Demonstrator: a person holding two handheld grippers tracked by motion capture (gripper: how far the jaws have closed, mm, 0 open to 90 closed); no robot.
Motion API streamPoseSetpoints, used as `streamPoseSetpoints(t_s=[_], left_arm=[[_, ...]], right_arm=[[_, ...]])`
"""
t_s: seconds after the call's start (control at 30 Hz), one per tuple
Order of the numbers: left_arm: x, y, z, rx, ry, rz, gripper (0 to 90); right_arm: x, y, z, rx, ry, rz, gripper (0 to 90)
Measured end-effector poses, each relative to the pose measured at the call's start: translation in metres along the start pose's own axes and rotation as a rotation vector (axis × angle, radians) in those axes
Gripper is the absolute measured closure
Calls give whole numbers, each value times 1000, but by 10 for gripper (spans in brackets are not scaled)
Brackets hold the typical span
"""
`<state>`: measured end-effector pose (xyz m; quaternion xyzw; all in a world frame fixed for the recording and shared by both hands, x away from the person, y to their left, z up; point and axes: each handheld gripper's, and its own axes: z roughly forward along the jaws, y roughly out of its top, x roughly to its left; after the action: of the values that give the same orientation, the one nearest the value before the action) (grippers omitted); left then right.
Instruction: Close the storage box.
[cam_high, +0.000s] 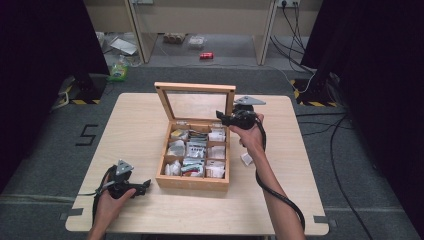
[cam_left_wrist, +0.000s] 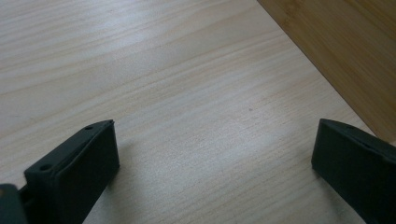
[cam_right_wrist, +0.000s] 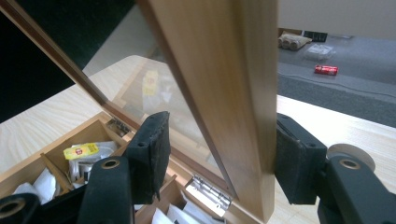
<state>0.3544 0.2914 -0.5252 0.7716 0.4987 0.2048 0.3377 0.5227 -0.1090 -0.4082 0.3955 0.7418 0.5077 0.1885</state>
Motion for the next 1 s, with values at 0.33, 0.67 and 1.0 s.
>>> streamPoseSetpoints(t_s=[0.33, 0.67, 1.0], left_arm=[[0, 0, 0, -1, 2, 0, 1], [0, 0, 0, -2, 2, 0, 1], [0, 0, 0, -2, 1, -2, 0]], right_arm=[[9, -1, -9, 18, -37, 26, 409], [14, -7, -19, 18, -48, 60, 393], [21, -15, -32, 47, -28, 54, 389]])
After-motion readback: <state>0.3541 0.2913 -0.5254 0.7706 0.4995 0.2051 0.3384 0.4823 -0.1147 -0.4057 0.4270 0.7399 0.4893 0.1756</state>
